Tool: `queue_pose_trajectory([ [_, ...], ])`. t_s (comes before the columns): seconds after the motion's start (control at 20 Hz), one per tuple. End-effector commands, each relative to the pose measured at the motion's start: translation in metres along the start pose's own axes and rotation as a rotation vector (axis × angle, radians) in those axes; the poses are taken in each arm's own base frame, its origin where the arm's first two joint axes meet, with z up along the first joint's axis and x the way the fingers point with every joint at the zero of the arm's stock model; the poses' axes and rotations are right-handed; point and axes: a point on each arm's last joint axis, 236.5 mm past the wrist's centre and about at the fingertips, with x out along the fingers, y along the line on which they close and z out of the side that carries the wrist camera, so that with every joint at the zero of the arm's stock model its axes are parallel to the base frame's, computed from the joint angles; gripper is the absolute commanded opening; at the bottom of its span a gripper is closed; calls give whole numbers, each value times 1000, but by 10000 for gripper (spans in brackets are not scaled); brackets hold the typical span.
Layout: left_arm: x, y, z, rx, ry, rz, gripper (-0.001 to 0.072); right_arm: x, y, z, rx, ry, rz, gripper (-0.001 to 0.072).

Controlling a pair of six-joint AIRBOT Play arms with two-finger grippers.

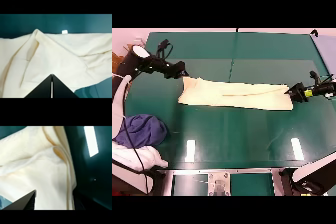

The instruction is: Fold the shirts.

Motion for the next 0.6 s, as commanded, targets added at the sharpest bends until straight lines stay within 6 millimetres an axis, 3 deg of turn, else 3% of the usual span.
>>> queue_pose_trajectory([
  [0.0, 17, -29, -15, 53, 47, -26, 24, 32, 5, 6, -23, 16, 53, 407],
  [0.1, 31, -52, -21, 92, 51, -40, 24, 34, 12, 2, -32, 39, 68, 57],
  [0.15, 37, -63, -21, 111, 37, -45, 24, 30, 18, -2, -43, 64, 81, 14],
  [0.35, 67, -111, -18, 157, -44, -77, 24, -22, 58, -1, -98, 51, 91, 13],
  [0.45, 96, -139, -32, 147, -41, -122, 23, -59, 91, 1, -148, 0, 79, 13],
  [0.55, 132, -168, -57, 128, -10, -178, 24, -94, 133, -10, -203, -23, 98, 14],
])
